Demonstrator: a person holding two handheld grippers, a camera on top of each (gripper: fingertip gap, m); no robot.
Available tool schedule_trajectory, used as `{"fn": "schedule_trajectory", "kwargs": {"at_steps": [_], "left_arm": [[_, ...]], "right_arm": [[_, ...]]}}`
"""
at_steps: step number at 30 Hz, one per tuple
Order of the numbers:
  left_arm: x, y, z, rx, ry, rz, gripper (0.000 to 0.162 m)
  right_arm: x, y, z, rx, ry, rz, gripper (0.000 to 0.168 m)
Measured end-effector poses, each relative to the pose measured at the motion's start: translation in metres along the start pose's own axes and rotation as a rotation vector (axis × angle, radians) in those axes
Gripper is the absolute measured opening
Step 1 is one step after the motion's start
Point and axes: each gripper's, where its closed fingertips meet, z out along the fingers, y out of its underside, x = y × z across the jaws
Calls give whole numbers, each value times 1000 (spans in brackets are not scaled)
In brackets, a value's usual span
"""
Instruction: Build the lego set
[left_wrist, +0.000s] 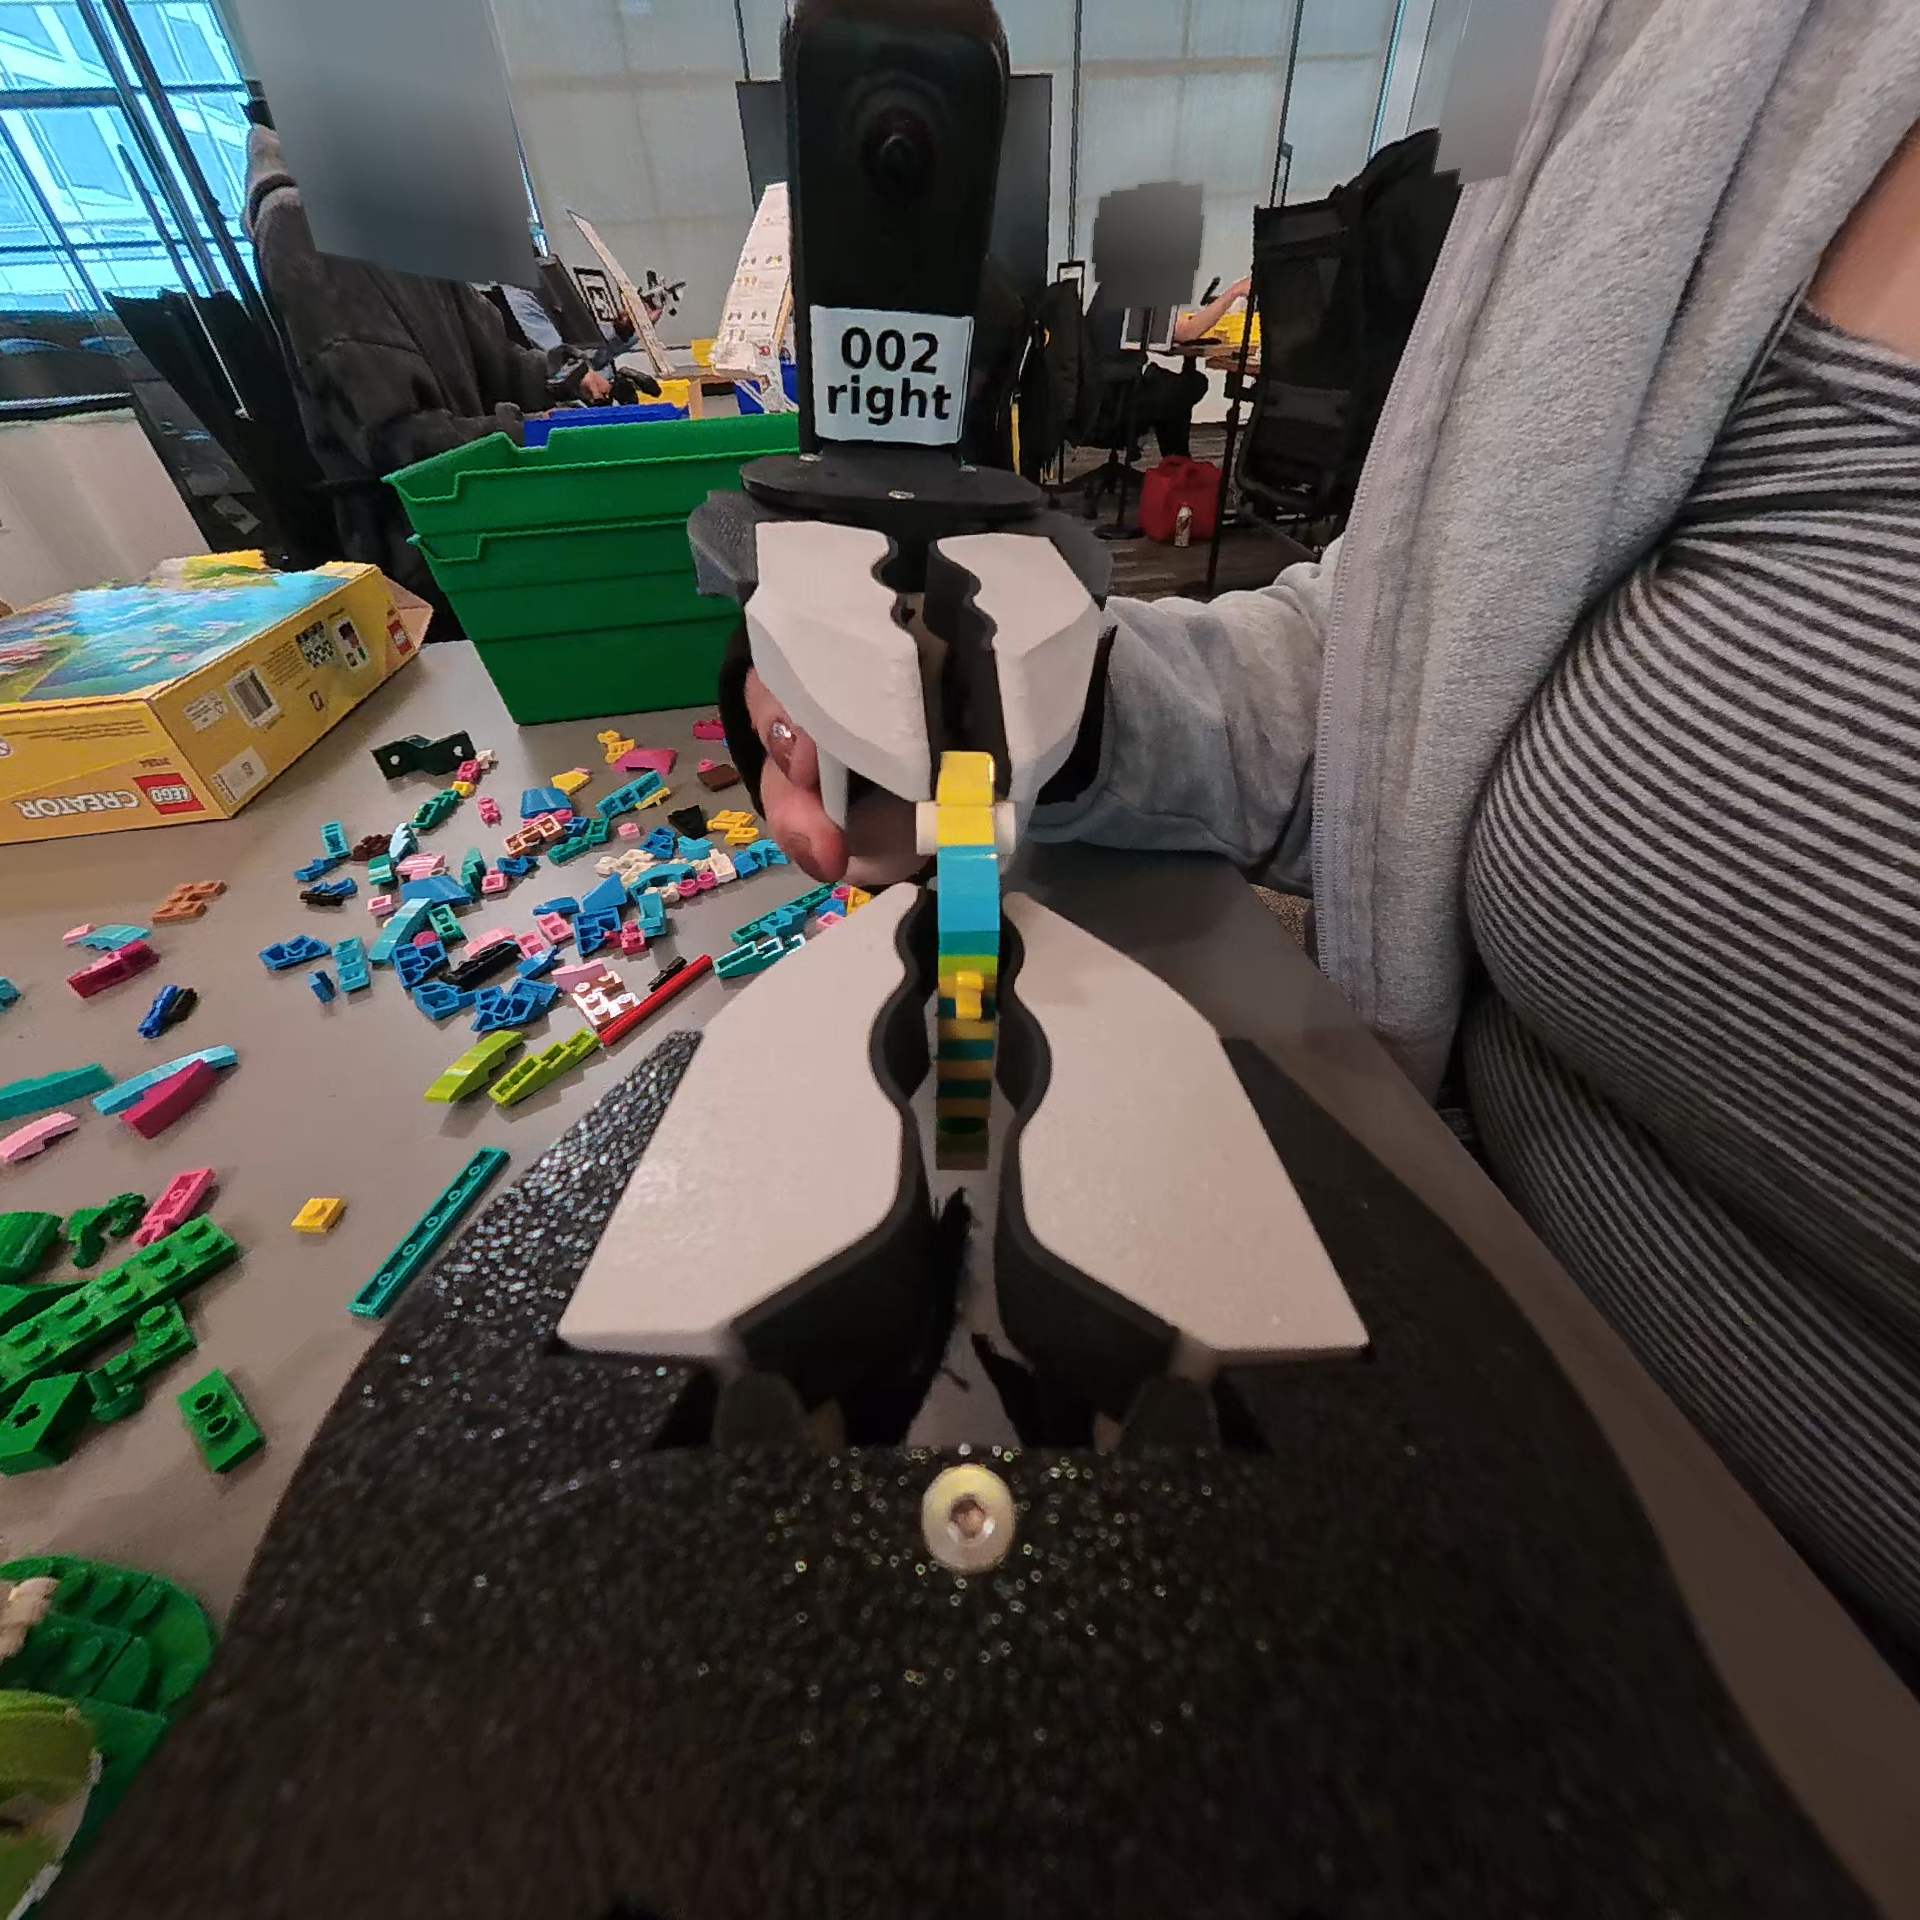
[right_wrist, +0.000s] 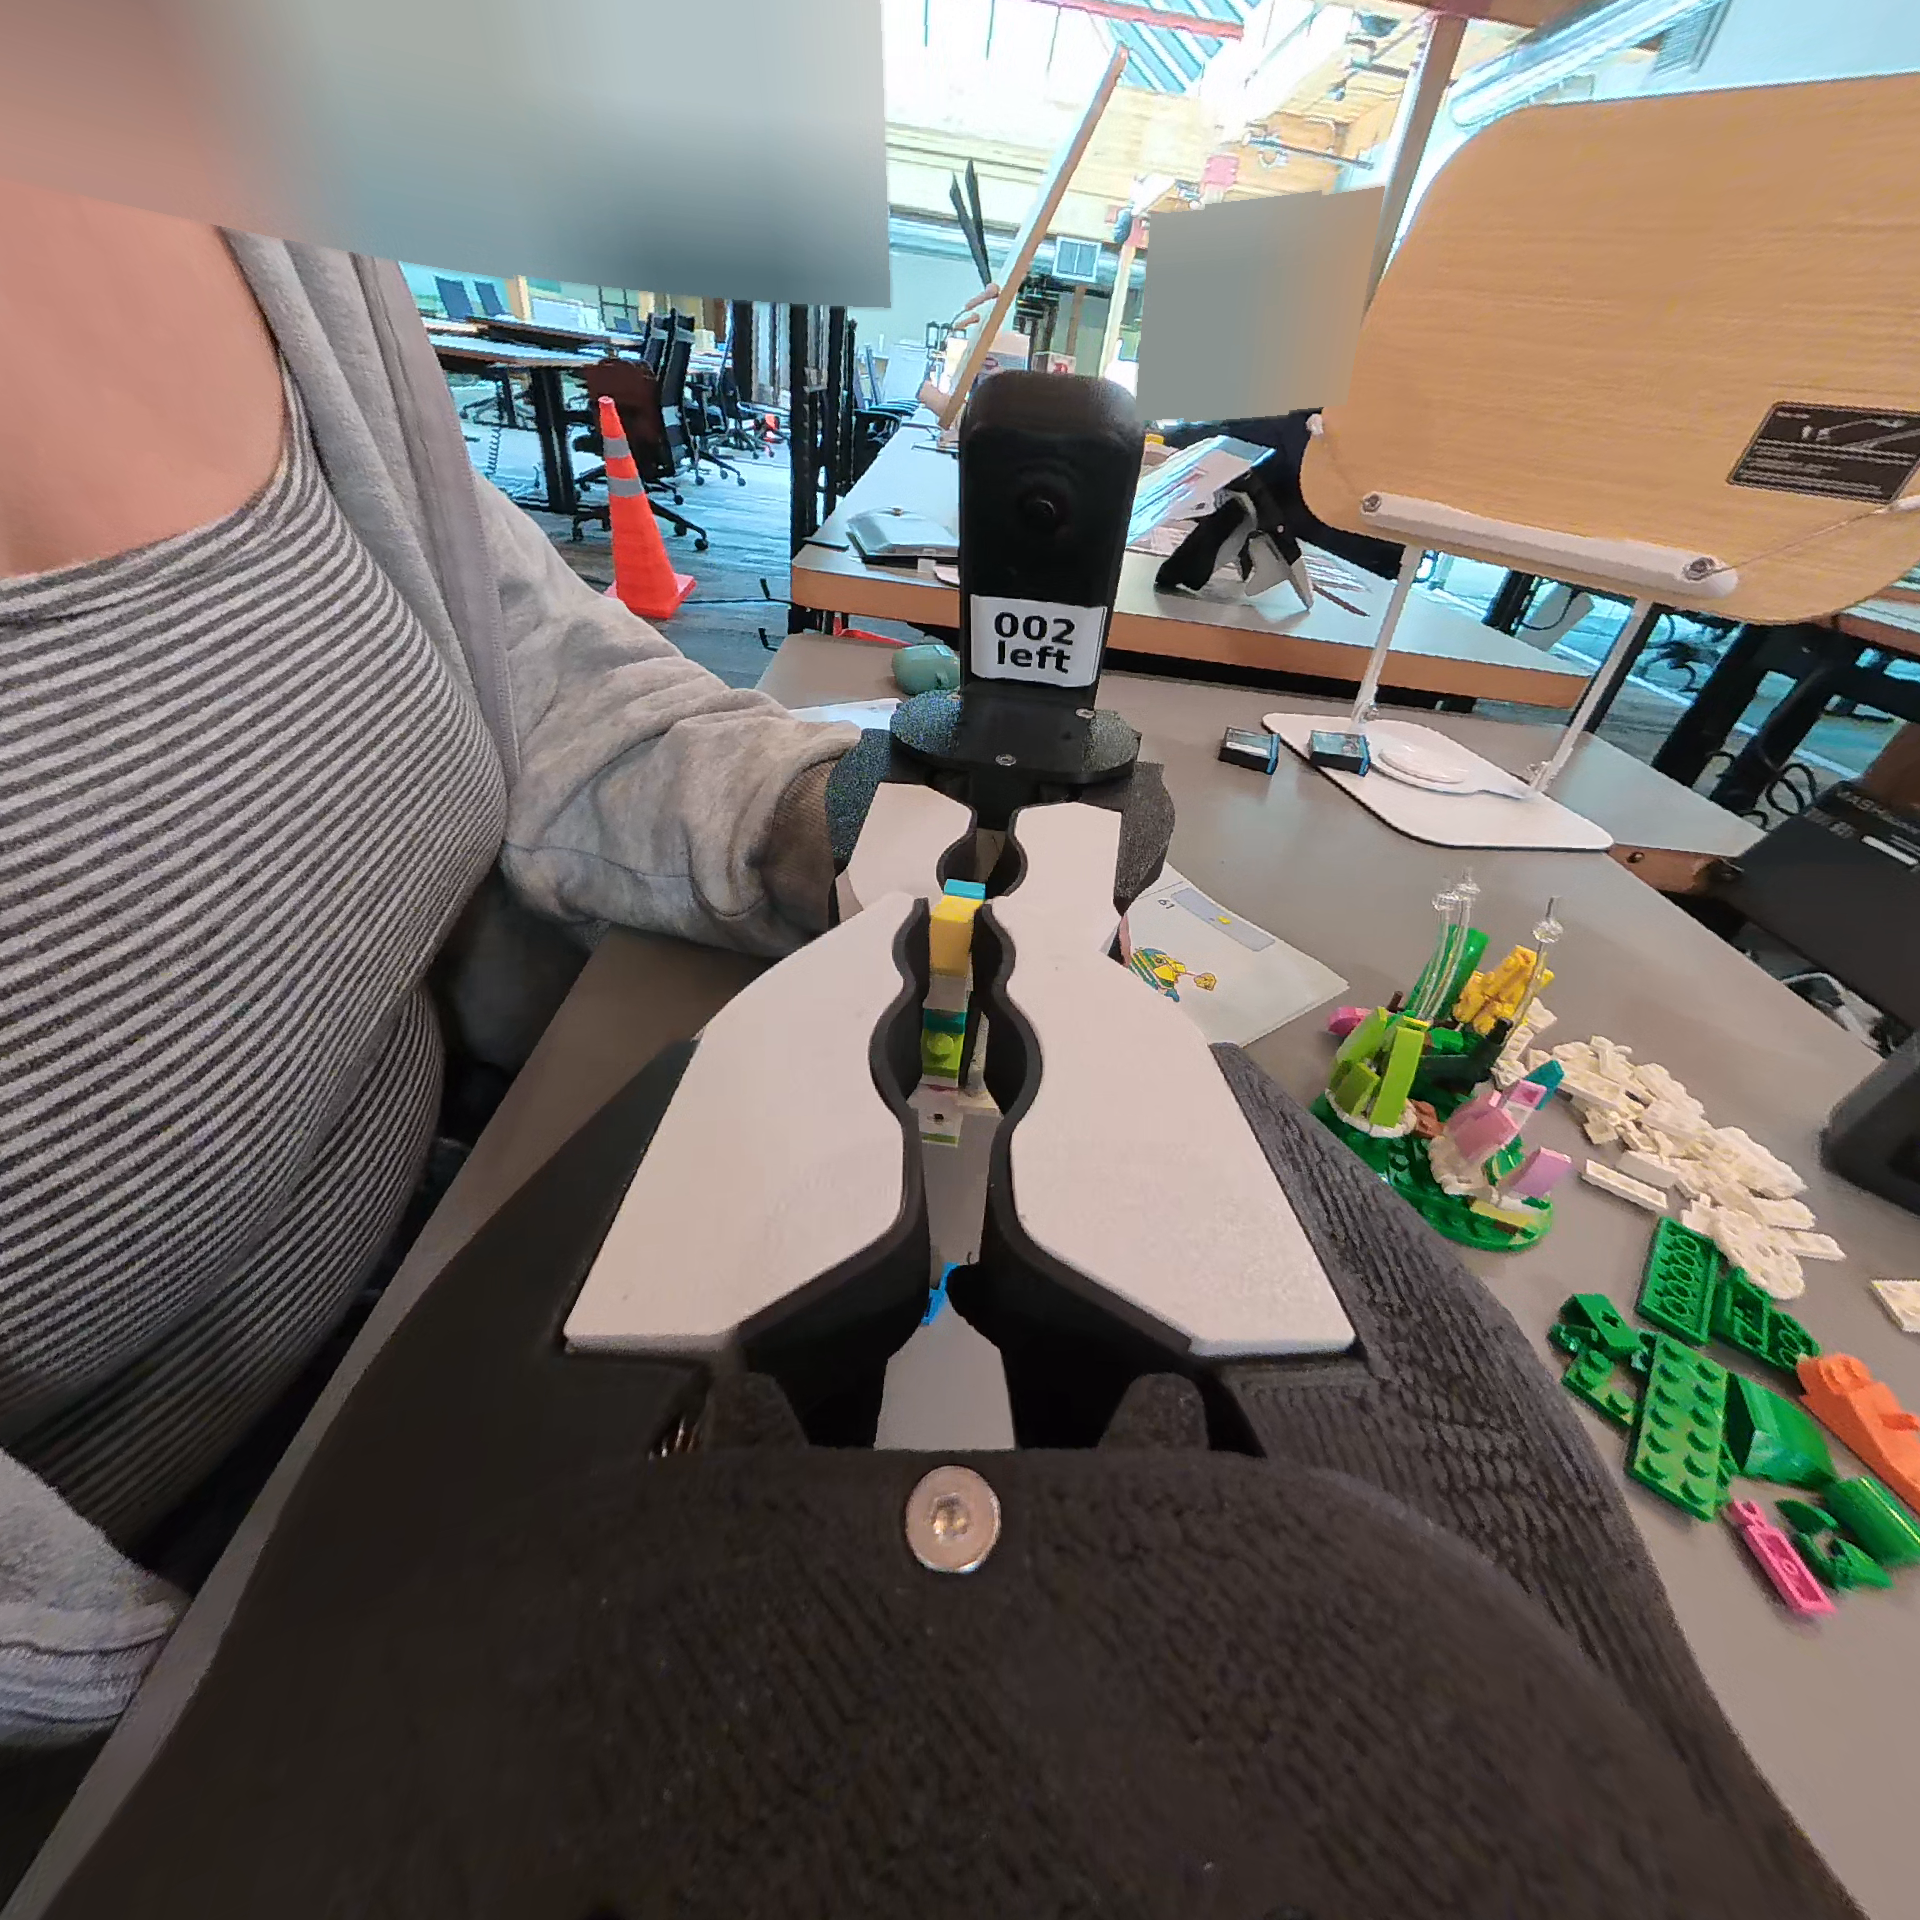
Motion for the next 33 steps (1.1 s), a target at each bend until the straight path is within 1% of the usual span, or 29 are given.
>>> {"fn": "schedule_trajectory", "kwargs": {"at_steps": [1, 4, 6, 7, 8, 11, 14, 17, 20, 24, 27, 29, 33], "left_arm": [[-2, -1, 0, 7, -8, -9, 8], [-14, -4, -4, 41, -68, -61, 8], [-31, -8, -17, 78, -166, -81, 8], [-42, -13, -27, 119, -226, -93, 8], [-52, -19, -39, 166, -283, -106, 8], [-76, -31, -75, 271, -451, -123, 8], [-87, -32, -98, 278, -549, -82, 8], [-87, -37, -114, 285, -582, -34, 8], [-85, -39, -130, 312, -595, -18, 8], [-87, -29, -137, 294, -600, -42, 8], [-89, -25, -135, 286, -603, -49, 8], [-89, -24, -134, 280, -605, -49, 8], [-89, -24, -133, 277, -605, -49, 8]], "right_arm": [[2, -1, 0, 2, 14, 6, 7], [15, -6, -2, 54, 107, -9, 8], [25, -15, -11, 131, 174, 7, 26], [29, -18, -16, 154, 204, 17, 29], [33, -17, -20, 158, 231, 17, 29], [35, 1, -19, 86, 255, 23, 26], [30, 23, -6, -16, 209, 67, 25], [19, 40, 8, -108, 146, 81, 26], [5, 54, 21, -201, 93, 40, 26], [-1, 58, 27, -246, 80, -8, 25], [2, 61, 23, -300, 90, -2, 25], [5, 71, 14, -399, 100, 30, 24], [1, 99, -5, -626, 85, 152, 23]]}}
